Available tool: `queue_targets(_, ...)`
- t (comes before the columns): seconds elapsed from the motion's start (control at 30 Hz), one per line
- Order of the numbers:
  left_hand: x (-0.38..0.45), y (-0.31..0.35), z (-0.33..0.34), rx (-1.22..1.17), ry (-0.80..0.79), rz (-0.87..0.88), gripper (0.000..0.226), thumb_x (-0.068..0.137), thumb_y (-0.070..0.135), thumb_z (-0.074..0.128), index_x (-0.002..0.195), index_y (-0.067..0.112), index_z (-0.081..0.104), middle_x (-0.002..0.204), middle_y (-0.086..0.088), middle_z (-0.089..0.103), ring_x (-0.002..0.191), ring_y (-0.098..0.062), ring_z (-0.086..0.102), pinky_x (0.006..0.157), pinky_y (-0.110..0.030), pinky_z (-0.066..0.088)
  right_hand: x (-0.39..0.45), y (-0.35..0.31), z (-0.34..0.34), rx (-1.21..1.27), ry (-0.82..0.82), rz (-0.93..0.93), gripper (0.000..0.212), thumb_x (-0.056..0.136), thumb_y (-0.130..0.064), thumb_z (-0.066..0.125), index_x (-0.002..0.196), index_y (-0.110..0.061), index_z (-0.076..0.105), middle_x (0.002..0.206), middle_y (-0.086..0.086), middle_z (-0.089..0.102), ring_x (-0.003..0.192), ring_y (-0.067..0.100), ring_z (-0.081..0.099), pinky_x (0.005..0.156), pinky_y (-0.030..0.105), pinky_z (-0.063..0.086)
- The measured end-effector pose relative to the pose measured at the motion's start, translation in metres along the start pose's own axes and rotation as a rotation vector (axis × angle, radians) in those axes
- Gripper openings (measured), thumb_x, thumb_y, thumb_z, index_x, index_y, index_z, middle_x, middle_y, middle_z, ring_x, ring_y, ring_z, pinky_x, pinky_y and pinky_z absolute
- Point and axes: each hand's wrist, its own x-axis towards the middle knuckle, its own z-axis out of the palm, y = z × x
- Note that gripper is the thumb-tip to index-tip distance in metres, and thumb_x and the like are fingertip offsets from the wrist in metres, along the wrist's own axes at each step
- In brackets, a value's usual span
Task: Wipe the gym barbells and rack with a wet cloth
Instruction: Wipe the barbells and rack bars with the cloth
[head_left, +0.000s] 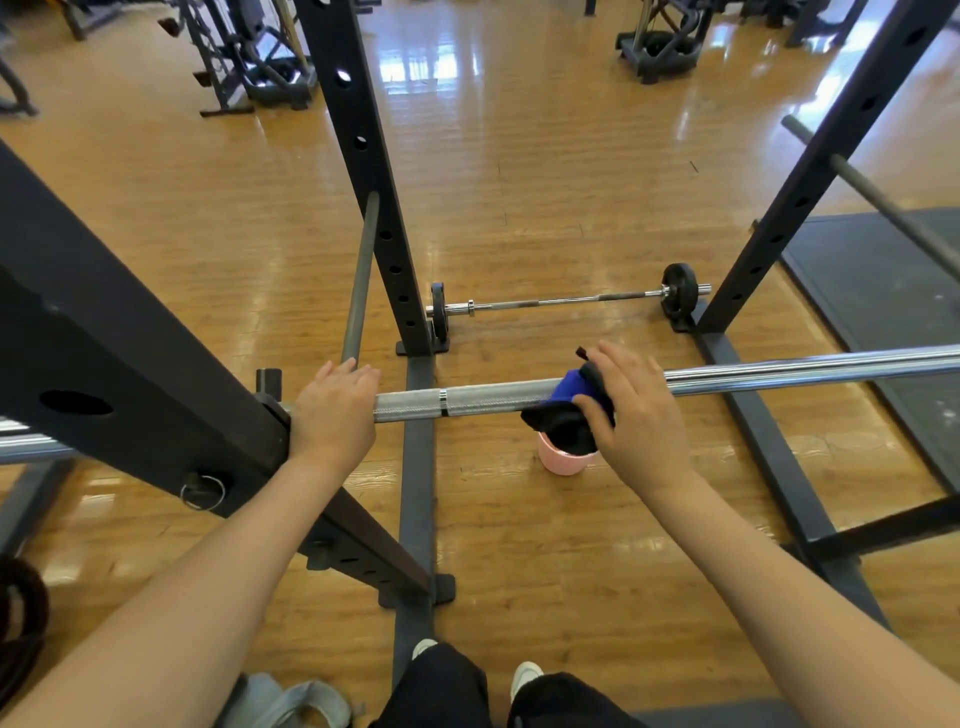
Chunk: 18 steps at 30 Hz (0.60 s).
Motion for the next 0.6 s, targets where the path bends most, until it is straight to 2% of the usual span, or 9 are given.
queue_targets(0.07,0.0,0.001,-0.001,0.003,0.004,0.007,0.049,0.061,-0.014,0.072,0.108,-0.003,0.066,0.108,-0.019,0.068,0.111,-0.036,0.06,0.102,-0.047,0.039,0.003,-0.011,0.006,-0.046,-0.089,0.017,0.063,0.072,-0.025,0.079,0.123,0.004,0.056,0.128,0.02,0.053,0.122,0.034,0.047,0.103,0.047,0.038)
queue_targets(0.13,0.0,0.001,-0.002,0.004,0.012,0.009,0.048,0.062,-0.014,0.072,0.108,-0.003,0.066,0.108,-0.019,0.068,0.111,-0.036,0.06,0.102,-0.048,0.039,0.009,-0.022,0.011,-0.067,-0.156,0.018,0.069,0.061,-0.013,0.087,0.12,0.005,0.057,0.126,0.022,0.054,0.12,0.038,0.049,0.099,0.045,0.041)
queue_targets(0.2,-0.001,0.002,-0.003,0.003,0.004,-0.001,0.047,0.062,-0.015,0.071,0.107,-0.003,0.066,0.109,-0.02,0.068,0.112,-0.037,0.06,0.102,-0.048,0.039,0.011,-0.017,0.006,-0.061,-0.197,-0.051,0.068,0.059,0.002,0.084,0.12,0.007,0.057,0.125,0.023,0.055,0.119,0.038,0.051,0.098,0.046,0.043)
queue_targets(0.27,-0.001,0.002,-0.004,0.003,-0.007,-0.004,0.047,0.063,-0.014,0.07,0.108,-0.003,0.066,0.111,-0.02,0.067,0.114,-0.037,0.058,0.104,-0.047,0.037,0.003,0.004,-0.004,-0.057,-0.177,-0.16,0.054,0.068,0.006,0.074,0.12,0.007,0.058,0.124,0.023,0.056,0.119,0.034,0.049,0.1,0.047,0.043)
queue_targets(0.33,0.0,0.003,-0.005,0.004,-0.011,-0.009,0.047,0.064,-0.014,0.07,0.11,-0.002,0.065,0.113,-0.019,0.066,0.116,-0.036,0.057,0.105,-0.047,0.035,-0.005,0.021,-0.015,-0.041,-0.089,-0.17,0.035,0.087,-0.008,0.056,0.118,0.007,0.06,0.124,0.021,0.057,0.119,0.034,0.05,0.095,0.051,0.048)
queue_targets(0.4,0.0,0.003,-0.005,0.006,-0.014,-0.016,0.046,0.064,-0.014,0.07,0.109,-0.002,0.066,0.113,-0.019,0.066,0.117,-0.036,0.057,0.105,-0.047,0.036,-0.007,0.019,-0.012,-0.023,-0.026,-0.119,0.038,0.088,-0.016,0.046,0.113,0.007,0.062,0.121,0.021,0.059,0.117,0.033,0.052,0.091,0.051,0.05)
queue_targets(0.47,0.0,0.002,-0.003,0.005,-0.009,-0.01,0.046,0.062,-0.015,0.071,0.106,-0.002,0.067,0.11,-0.02,0.067,0.114,-0.037,0.058,0.103,-0.048,0.037,-0.003,-0.001,0.003,0.0,-0.023,-0.137,0.034,0.079,-0.003,0.058,0.111,0.007,0.063,0.119,0.023,0.059,0.115,0.033,0.051,0.09,0.051,0.051)
queue_targets(0.53,0.0,0.002,-0.002,0.009,-0.008,-0.009,0.046,0.061,-0.015,0.072,0.105,-0.003,0.067,0.108,-0.019,0.068,0.113,-0.037,0.059,0.103,-0.048,0.038,-0.001,-0.022,0.022,0.027,-0.121,-0.167,0.051,0.065,0.013,0.072,0.115,0.008,0.06,0.124,0.024,0.056,0.116,0.038,0.052,0.092,0.051,0.049)
queue_targets(0.6,-0.001,0.002,-0.003,0.02,-0.02,-0.018,0.046,0.063,-0.014,0.071,0.107,-0.003,0.066,0.108,-0.019,0.068,0.113,-0.037,0.059,0.103,-0.048,0.037,0.0,-0.022,0.022,0.011,-0.152,-0.193,0.052,0.07,0.012,0.07,0.121,0.008,0.057,0.13,0.025,0.051,0.121,0.04,0.05,0.096,0.05,0.047)
